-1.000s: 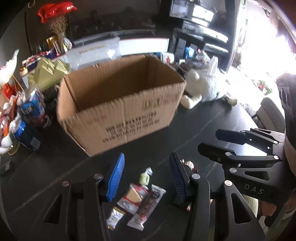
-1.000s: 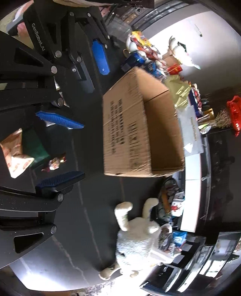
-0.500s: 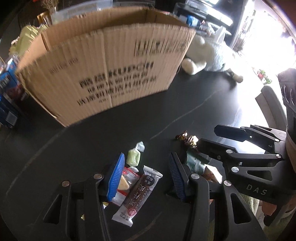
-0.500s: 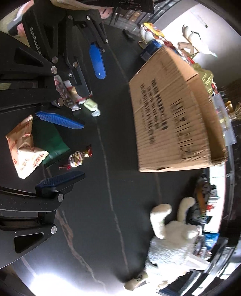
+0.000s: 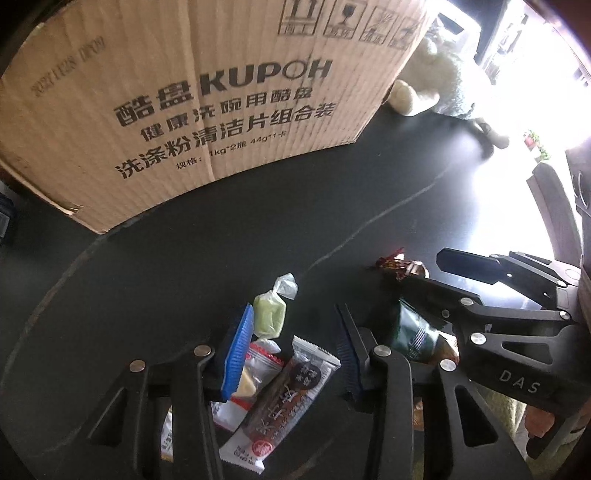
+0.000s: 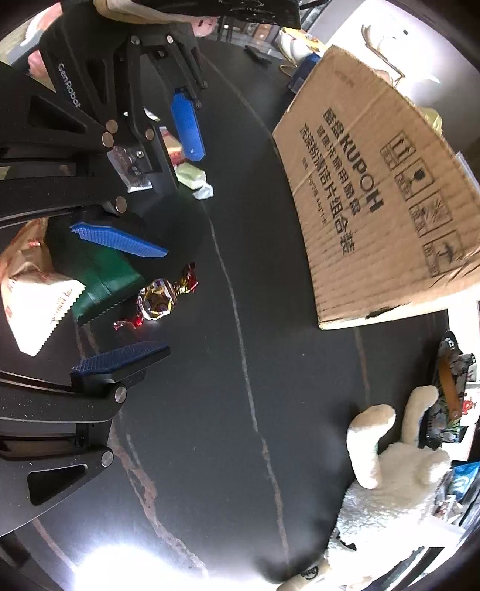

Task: Organize snacks
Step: 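Grasp the pale green wrapped candy with the left tool while the right tool grasps the gold-wrapped chocolate, then carry the green candy and gold chocolate into the box and release both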

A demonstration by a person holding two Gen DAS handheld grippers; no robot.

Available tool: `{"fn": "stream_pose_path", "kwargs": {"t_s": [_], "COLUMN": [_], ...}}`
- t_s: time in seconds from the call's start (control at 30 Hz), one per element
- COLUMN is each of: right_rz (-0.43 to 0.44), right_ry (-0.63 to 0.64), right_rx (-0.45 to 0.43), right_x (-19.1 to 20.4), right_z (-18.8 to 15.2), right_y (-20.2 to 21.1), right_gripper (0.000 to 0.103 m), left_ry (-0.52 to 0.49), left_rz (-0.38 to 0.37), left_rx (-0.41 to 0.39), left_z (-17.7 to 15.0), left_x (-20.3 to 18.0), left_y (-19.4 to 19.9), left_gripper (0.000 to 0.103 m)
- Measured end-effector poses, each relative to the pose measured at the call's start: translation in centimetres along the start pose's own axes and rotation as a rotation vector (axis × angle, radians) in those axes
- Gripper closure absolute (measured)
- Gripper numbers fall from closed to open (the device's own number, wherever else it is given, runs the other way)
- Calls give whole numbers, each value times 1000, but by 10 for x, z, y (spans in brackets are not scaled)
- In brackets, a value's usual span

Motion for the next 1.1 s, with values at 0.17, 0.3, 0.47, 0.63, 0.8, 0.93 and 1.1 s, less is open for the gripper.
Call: {"fn": "stream_pose_path", "kwargs": {"t_s": [0.17, 0.3, 0.47, 0.63, 0.8, 0.93, 1.1], "right_rz": [-10, -15, -16, -8, -9, -17, -19], "right_ry": [-5, 5, 20, 10, 11, 24, 46], "right_rx": [17, 18, 17, 8, -21, -54, -107], "right_x": [0, 0, 6, 8, 5, 11, 24], "right_z": [-2, 0, -1, -1, 0, 2, 1], "right_y": [-9, -13, -15, -14, -1, 13, 37], "right_gripper": [55, 61, 76, 76, 76, 76, 76], "left_ry": [2, 2, 6, 12, 15, 15, 17], "left_rz": [26, 38, 48, 48, 40, 42, 33], "left_rx": [12, 10, 10, 5, -27, -70, -125], "left_z": [3, 4, 3, 1, 2, 3, 1], "left_x": [3, 6, 9, 11, 12, 14, 20], "left_y": [-9, -12, -10, -7, 7, 27, 55], "left_gripper": [62, 63, 80, 82, 82, 82, 82]}}
Point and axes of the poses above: each gripper's, at about its wrist camera, not at the fingertips, and y roughly against the way its jaws point, x to its left, z to its top, the point moved 5 cm from there along -y, roughly the way its jaws point, and after that the axes turned 3 degrees about -y, right-handed, at the moved point
